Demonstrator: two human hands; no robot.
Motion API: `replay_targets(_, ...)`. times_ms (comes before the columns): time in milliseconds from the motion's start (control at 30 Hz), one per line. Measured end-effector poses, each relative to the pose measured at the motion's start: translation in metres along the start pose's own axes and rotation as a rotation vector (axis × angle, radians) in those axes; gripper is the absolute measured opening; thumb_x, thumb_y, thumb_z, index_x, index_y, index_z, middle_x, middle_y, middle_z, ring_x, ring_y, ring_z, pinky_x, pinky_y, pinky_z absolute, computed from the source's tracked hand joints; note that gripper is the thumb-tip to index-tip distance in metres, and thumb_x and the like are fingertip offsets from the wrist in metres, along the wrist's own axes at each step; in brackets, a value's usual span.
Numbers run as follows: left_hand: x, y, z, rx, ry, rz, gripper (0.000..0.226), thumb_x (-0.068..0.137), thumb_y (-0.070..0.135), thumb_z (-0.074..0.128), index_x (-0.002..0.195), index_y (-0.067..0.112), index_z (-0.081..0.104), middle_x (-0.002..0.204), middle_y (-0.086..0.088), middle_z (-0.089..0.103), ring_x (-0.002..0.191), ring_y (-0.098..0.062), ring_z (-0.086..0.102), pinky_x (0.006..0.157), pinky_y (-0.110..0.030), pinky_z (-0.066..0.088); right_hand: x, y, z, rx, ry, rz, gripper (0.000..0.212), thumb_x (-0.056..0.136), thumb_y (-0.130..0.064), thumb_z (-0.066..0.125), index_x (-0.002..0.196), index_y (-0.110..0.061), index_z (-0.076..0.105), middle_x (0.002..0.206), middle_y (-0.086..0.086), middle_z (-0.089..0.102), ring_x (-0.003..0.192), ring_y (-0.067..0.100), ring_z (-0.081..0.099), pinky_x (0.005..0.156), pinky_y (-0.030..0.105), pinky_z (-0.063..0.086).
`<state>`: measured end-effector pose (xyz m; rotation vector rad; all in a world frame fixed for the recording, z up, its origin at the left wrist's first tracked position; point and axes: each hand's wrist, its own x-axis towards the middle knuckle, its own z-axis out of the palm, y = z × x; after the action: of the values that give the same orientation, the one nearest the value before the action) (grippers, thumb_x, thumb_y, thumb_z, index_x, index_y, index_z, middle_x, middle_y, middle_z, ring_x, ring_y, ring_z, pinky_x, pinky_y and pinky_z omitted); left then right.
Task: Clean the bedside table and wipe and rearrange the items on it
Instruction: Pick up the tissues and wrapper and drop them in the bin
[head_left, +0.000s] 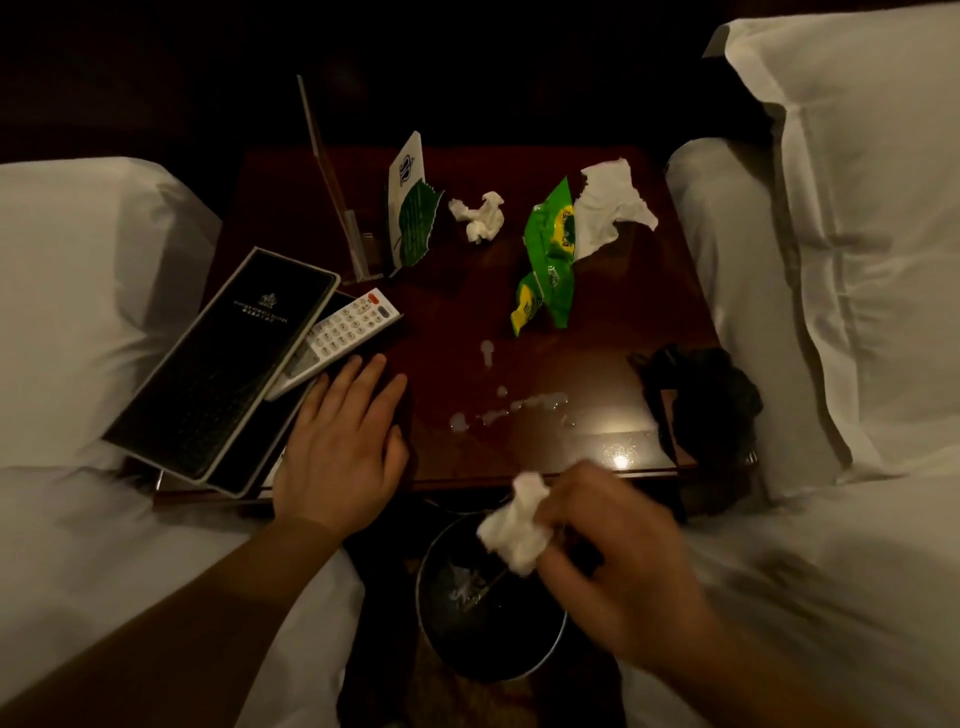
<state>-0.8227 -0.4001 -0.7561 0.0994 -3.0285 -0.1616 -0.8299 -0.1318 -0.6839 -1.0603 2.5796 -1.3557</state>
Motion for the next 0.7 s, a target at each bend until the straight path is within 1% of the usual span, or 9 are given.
replay_targets(67, -0.001, 0.0, 0.001, 0.003, 0.006, 0.003, 0.054, 0.092, 0.032, 0.039, 0.142, 0.014, 0.05, 0.153, -0.012, 0.043, 0.145, -0.029, 0.034, 0.119, -0.047, 0.023, -0.028, 0.004, 0.018, -0.006, -0.083, 0.022, 0.006, 0.083, -0.016, 0.069, 0.085, -0.018, 0.064, 0.086, -0.007, 0.056, 0.072, 0.006, 0.055, 0.062, 0.019, 0.044)
replay_targets(167, -0.001, 0.0, 0.002, 0.002, 0.019, -0.002, 0.054, 0.092, 0.033, 0.039, 0.142, 0.014, 0.05, 0.153, -0.011, 0.042, 0.146, -0.028, 0.033, 0.12, -0.047, 0.023, -0.06, 0.025, 0.052, -0.086, -0.226, 0.218, 0.015, 0.078, -0.014, 0.068, 0.088, -0.024, 0.065, 0.091, -0.009, 0.058, 0.072, 0.003, 0.059, 0.064, 0.006, 0.039)
replay_targets(233, -0.001, -0.001, 0.003, 0.009, 0.021, -0.002, 0.054, 0.093, 0.033, 0.038, 0.143, 0.015, 0.049, 0.154, -0.011, 0.042, 0.146, -0.027, 0.032, 0.12, -0.046, 0.022, -0.074, 0.048, 0.08, -0.114, -0.35, 0.406, 0.013, 0.083, -0.015, 0.06, 0.093, -0.021, 0.067, 0.099, -0.004, 0.059, 0.083, 0.012, 0.064, 0.069, 0.011, 0.043)
replay_targets(333, -0.001, -0.001, 0.005, 0.011, 0.032, 0.0, 0.054, 0.093, 0.034, 0.038, 0.143, 0.015, 0.048, 0.154, -0.011, 0.042, 0.146, -0.028, 0.032, 0.12, -0.047, 0.024, -0.088, 0.081, 0.118, -0.118, -0.469, 0.621, 0.016, 0.091, -0.015, 0.052, 0.098, -0.016, 0.067, 0.112, 0.0, 0.058, 0.095, 0.014, 0.062, 0.071, 0.001, 0.033)
replay_targets(367, -0.001, -0.001, 0.006, 0.011, 0.036, 0.0, 0.054, 0.093, 0.034, 0.038, 0.143, 0.015, 0.049, 0.154, -0.011, 0.042, 0.146, -0.028, 0.033, 0.119, -0.047, 0.024, -0.091, 0.089, 0.13, -0.126, -0.484, 0.657, 0.017, 0.092, -0.014, 0.052, 0.1, -0.015, 0.066, 0.114, 0.002, 0.058, 0.097, 0.014, 0.06, 0.073, 0.003, 0.035)
replay_targets(433, -0.002, -0.001, 0.006, 0.015, 0.043, 0.0, 0.054, 0.093, 0.034, 0.037, 0.143, 0.015, 0.048, 0.154, -0.011, 0.042, 0.146, -0.028, 0.032, 0.12, -0.047, 0.024, -0.095, 0.1, 0.148, -0.165, -0.501, 0.703, 0.021, 0.092, -0.013, 0.052, 0.107, -0.017, 0.066, 0.116, 0.005, 0.058, 0.1, 0.019, 0.058, 0.081, 0.018, 0.044)
replay_targets(500, -0.002, -0.002, 0.007, 0.014, 0.05, 0.003, 0.054, 0.093, 0.034, 0.037, 0.143, 0.016, 0.048, 0.154, -0.011, 0.042, 0.146, -0.027, 0.032, 0.12, -0.047, 0.023, -0.096, 0.107, 0.159, -0.165, -0.533, 0.758, 0.026, 0.092, -0.013, 0.053, 0.113, -0.02, 0.065, 0.121, 0.006, 0.057, 0.104, 0.022, 0.057, 0.087, 0.024, 0.046)
replay_targets(600, -0.002, -0.001, 0.006, 0.007, 0.052, 0.005, 0.054, 0.093, 0.034, 0.037, 0.143, 0.015, 0.048, 0.154, -0.011, 0.042, 0.146, -0.028, 0.032, 0.12, -0.047, 0.023, -0.096, 0.108, 0.161, -0.158, -0.553, 0.759, 0.034, 0.094, -0.017, 0.052, 0.127, -0.022, 0.06, 0.136, 0.003, 0.049, 0.115, 0.019, 0.057, 0.097, 0.019, 0.042)
replay_targets(700, -0.003, -0.001, 0.004, 0.014, 0.028, 0.001, 0.055, 0.093, 0.034, 0.037, 0.144, 0.015, 0.047, 0.154, -0.011, 0.041, 0.147, -0.028, 0.031, 0.121, -0.047, 0.022, -0.089, 0.088, 0.136, -0.157, -0.48, 0.711, 0.034, 0.092, -0.016, 0.054, 0.124, -0.024, 0.062, 0.135, -0.002, 0.051, 0.111, 0.015, 0.061, 0.094, 0.018, 0.044)
